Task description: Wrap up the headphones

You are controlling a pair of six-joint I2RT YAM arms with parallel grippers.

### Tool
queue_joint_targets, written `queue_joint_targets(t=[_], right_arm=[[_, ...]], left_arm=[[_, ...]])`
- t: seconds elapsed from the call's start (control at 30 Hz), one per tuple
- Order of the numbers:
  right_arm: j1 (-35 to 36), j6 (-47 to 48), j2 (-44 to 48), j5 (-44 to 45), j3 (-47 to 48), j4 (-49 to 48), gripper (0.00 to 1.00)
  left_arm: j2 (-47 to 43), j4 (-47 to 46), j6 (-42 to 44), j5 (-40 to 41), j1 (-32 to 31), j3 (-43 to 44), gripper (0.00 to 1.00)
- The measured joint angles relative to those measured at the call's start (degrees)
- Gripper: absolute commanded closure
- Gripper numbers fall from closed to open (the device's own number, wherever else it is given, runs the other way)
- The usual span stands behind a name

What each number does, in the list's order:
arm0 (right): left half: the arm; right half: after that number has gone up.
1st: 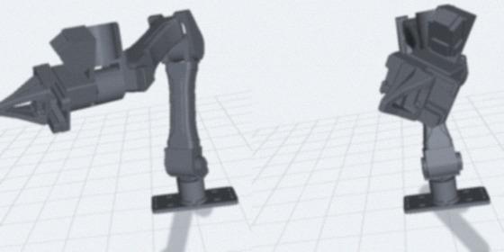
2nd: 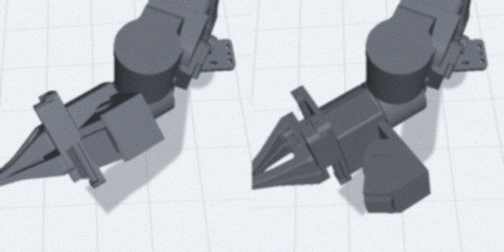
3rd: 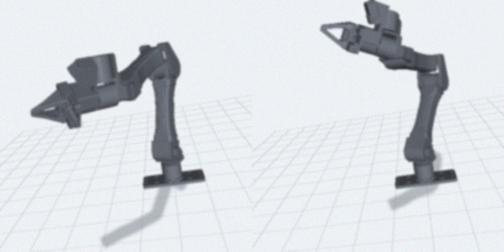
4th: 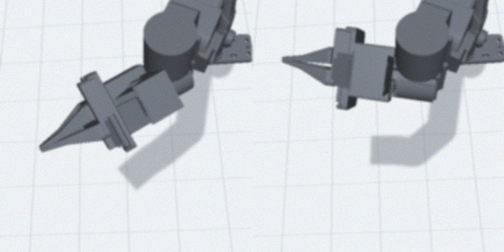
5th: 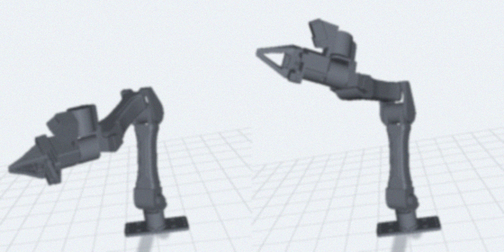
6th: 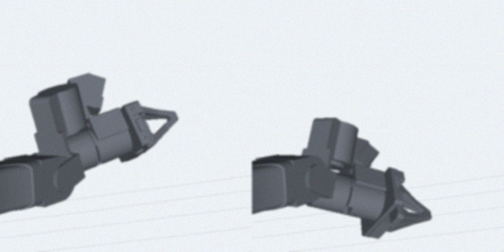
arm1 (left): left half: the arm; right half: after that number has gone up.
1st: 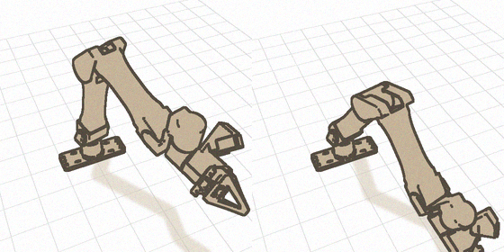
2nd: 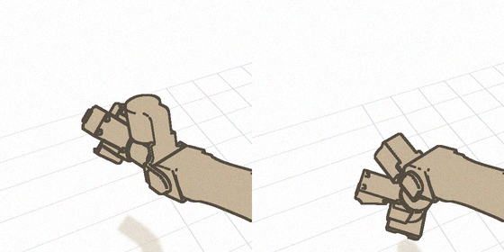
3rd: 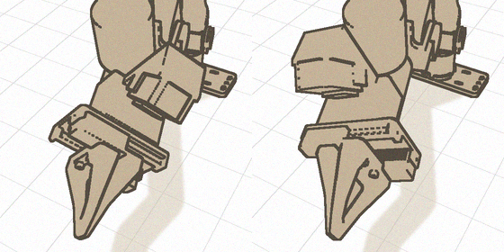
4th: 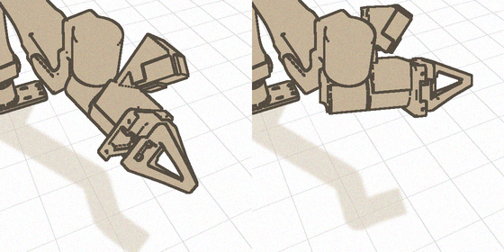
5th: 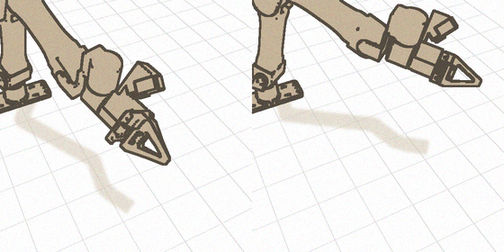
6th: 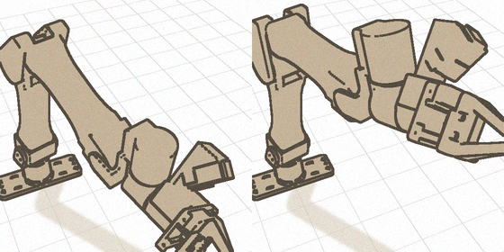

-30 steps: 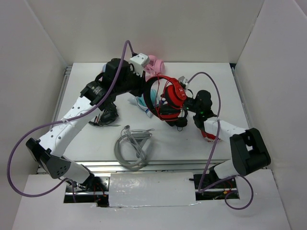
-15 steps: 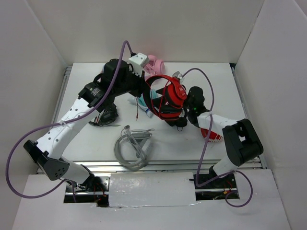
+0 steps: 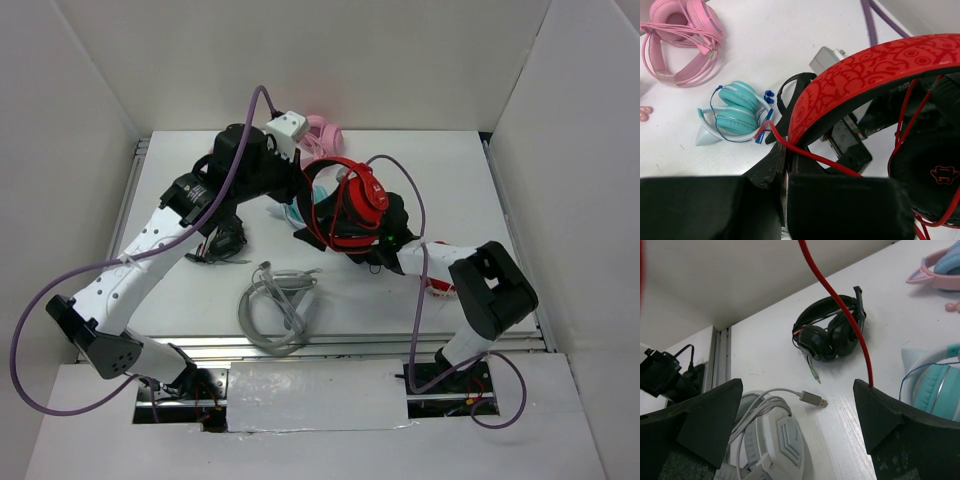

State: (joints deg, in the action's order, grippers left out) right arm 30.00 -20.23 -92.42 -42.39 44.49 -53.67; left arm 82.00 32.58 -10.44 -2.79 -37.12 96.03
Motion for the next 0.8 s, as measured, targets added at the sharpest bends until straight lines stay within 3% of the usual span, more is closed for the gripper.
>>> queue_joint_targets(t=[0.2, 0.5, 0.8], right_arm=[[-0.7, -0.9, -1.3, 0.5, -0.4, -1.3, 0.00], [-2.9, -2.1, 0.4, -7.5, -7.2, -6.4, 0.00], [-3.6, -2.5, -0.4, -8.3, -4.0, -7.3, 0.00]], left_arm=[[-0.4, 0.0, 0.1, 0.4, -1.0, 0.0, 1.00], [-0.9, 0.0, 0.2, 0.5, -1.2, 0.0, 1.00], [-1.2, 0.0, 0.2, 0.3, -1.4, 0.0, 1.00]])
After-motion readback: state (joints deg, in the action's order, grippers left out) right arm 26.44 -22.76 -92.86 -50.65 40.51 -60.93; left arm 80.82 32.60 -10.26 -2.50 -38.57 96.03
